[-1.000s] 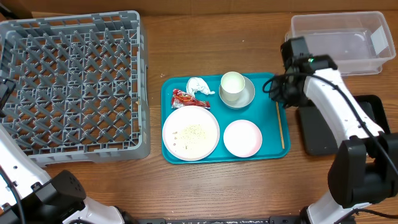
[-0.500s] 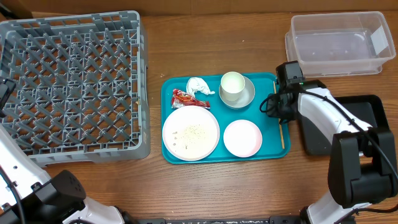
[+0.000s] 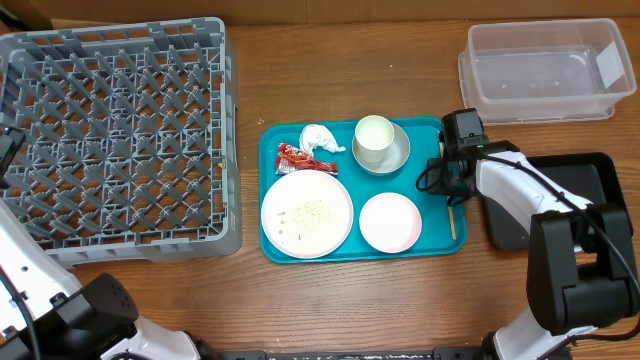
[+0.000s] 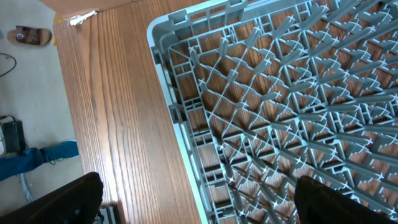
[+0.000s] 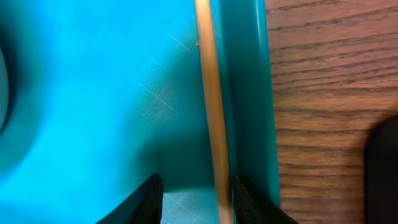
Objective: Sort waste into correct bins and load items into the dishwasher
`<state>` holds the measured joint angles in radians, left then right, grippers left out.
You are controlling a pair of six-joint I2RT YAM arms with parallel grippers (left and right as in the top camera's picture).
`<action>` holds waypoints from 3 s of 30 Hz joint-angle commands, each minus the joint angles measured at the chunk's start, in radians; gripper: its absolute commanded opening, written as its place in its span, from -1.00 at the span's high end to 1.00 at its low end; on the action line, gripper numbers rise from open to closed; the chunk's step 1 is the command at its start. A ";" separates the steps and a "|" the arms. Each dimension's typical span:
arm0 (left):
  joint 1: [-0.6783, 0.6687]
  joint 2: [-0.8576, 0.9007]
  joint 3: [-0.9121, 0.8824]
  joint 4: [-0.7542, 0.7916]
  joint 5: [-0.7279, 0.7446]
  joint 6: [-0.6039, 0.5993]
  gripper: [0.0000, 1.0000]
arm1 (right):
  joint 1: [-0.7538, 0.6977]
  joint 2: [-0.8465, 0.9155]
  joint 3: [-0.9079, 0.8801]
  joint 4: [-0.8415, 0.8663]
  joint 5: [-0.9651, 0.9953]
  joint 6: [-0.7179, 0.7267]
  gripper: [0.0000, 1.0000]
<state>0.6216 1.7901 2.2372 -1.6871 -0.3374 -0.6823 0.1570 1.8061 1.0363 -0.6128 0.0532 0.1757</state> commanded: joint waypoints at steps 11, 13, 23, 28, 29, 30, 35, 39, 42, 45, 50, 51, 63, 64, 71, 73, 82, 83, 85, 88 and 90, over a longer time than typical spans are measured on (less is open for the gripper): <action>-0.002 0.009 0.003 -0.002 -0.016 -0.021 -1.00 | -0.004 -0.011 0.042 -0.093 -0.032 0.064 0.92; -0.002 0.009 0.003 -0.002 -0.016 -0.021 -1.00 | -0.004 -0.016 0.085 -0.137 -0.033 0.073 0.92; -0.002 0.009 0.003 -0.002 -0.016 -0.021 -1.00 | -0.004 -0.084 0.517 -0.457 -0.266 0.085 0.92; -0.002 0.009 0.003 -0.002 -0.016 -0.021 -1.00 | 0.018 -0.095 0.598 -0.347 -0.751 0.087 0.92; -0.002 0.009 0.003 -0.002 -0.016 -0.021 -1.00 | 0.032 -0.095 0.597 -0.297 -0.835 0.098 0.92; -0.002 0.009 0.003 -0.002 -0.016 -0.021 -1.00 | 0.049 -0.093 0.597 -0.256 -0.870 0.125 0.92; -0.002 0.009 0.003 -0.002 -0.016 -0.021 -1.00 | 0.198 -0.089 0.597 -0.071 -0.737 0.297 0.92; -0.002 0.009 0.003 -0.002 -0.016 -0.021 -1.00 | 0.349 -0.072 0.597 0.031 -0.561 0.360 0.92; -0.002 0.009 0.003 -0.002 -0.016 -0.021 -1.00 | 0.460 -0.031 0.597 0.113 -0.421 0.475 0.92; -0.002 0.009 0.003 -0.002 -0.016 -0.021 -1.00 | 0.529 0.020 0.597 0.215 -0.378 0.551 0.92; -0.002 0.009 0.003 -0.002 -0.016 -0.021 -1.00 | 0.608 0.141 0.597 0.429 -0.375 0.687 0.92; -0.002 0.009 0.003 -0.002 -0.016 -0.021 -1.00 | 0.626 0.186 0.597 0.495 -0.377 0.693 0.92; -0.002 0.009 0.003 -0.002 -0.016 -0.021 -1.00 | 0.677 0.296 0.597 0.555 -0.394 0.695 0.73; -0.002 0.009 0.003 -0.002 -0.016 -0.021 -1.00 | 0.678 0.296 0.597 0.557 -0.394 0.693 0.70; -0.002 0.009 0.003 -0.002 -0.016 -0.021 -1.00 | 0.677 0.296 0.597 0.555 -0.447 0.654 -0.04; -0.002 0.009 0.003 -0.002 -0.016 -0.021 -1.00 | 0.665 0.292 0.597 0.548 -0.482 0.607 -0.07; -0.002 0.009 0.003 -0.002 -0.016 -0.021 -1.00 | 0.489 0.138 0.598 0.308 -0.575 0.336 -0.11; -0.002 0.009 0.003 -0.002 -0.016 -0.021 -1.00 | 0.465 0.113 0.598 0.269 -0.574 0.306 -0.12; -0.002 0.009 0.003 -0.002 -0.016 -0.021 -1.00 | 0.412 0.063 0.598 0.186 -0.558 0.253 -0.18; -0.002 0.009 0.003 -0.002 -0.016 -0.021 -1.00 | 0.315 0.012 0.598 0.021 -0.432 0.242 -0.28; -0.002 0.009 0.003 -0.002 -0.016 -0.021 -1.00 | 0.276 0.011 0.598 -0.053 -0.345 0.237 -0.28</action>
<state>0.6216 1.7901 2.2372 -1.6875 -0.3378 -0.6823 0.4870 1.8515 1.6264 -0.5900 -0.4393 0.4747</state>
